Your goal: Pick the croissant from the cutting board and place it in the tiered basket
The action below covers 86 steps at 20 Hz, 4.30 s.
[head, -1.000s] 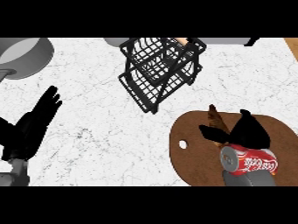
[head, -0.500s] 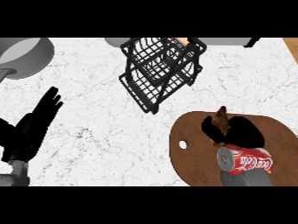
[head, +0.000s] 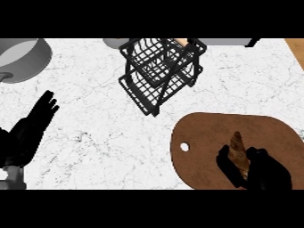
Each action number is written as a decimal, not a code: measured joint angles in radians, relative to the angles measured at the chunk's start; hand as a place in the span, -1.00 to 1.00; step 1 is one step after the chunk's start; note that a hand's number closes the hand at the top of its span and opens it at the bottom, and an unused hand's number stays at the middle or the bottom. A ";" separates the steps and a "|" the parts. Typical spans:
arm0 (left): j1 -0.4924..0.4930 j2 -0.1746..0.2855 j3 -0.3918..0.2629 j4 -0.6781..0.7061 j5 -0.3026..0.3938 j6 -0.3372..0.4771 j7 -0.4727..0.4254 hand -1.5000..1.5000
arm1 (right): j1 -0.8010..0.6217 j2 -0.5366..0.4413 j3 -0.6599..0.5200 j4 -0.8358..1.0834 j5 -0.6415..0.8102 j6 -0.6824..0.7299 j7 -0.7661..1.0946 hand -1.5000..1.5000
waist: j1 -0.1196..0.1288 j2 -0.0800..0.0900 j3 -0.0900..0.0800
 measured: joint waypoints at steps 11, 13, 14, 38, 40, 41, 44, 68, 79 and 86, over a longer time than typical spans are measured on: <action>-0.021 -0.014 -0.002 -0.018 -0.014 0.010 0.042 0.00 | 0.080 -0.070 0.069 -0.455 0.170 -0.168 -0.053 1.00 | -0.004 0.005 0.008; -0.003 -0.017 -0.006 -0.033 -0.019 0.008 0.036 0.00 | 0.062 -0.053 0.108 -0.519 0.208 -0.175 -0.052 1.00 | 0.002 0.006 0.008; -0.011 -0.018 -0.004 -0.026 -0.022 0.005 0.033 0.00 | 0.044 -0.049 0.119 -0.549 0.214 -0.163 -0.052 1.00 | 0.003 0.007 0.008; -0.063 -0.065 -0.009 -0.006 -0.071 -0.015 0.056 0.00 | -1.003 0.126 0.012 0.054 -0.013 0.036 0.144 1.00 | 0.044 0.018 0.007; -0.065 -0.067 -0.008 -0.014 -0.071 -0.015 0.067 0.00 | -1.062 0.126 -0.020 0.135 -0.042 0.018 0.144 1.00 | 0.045 0.018 0.007; -0.065 -0.063 -0.002 -0.013 -0.068 -0.021 0.065 0.00 | -1.079 0.126 -0.019 0.171 -0.051 0.005 0.150 1.00 | 0.045 0.018 0.007; -0.063 -0.071 -0.002 -0.009 -0.073 -0.023 0.055 0.00 | -1.130 0.126 -0.044 0.273 -0.084 -0.025 0.154 1.00 | 0.044 0.018 0.007; -0.036 -0.073 0.038 -0.032 -0.079 -0.065 0.062 0.00 | -1.300 0.131 -0.111 0.839 -0.020 -0.482 0.050 -1.00 | 0.045 0.010 0.004; -0.056 -0.104 0.034 -0.019 -0.106 -0.055 0.067 0.00 | -1.381 0.134 -0.168 0.996 -0.071 -0.684 0.025 -1.00 | 0.044 0.006 0.004; -0.072 -0.094 0.056 -0.004 -0.096 -0.069 0.076 0.00 | -1.376 0.133 -0.239 0.953 -0.132 -0.854 0.022 -1.00 | 0.039 0.015 0.007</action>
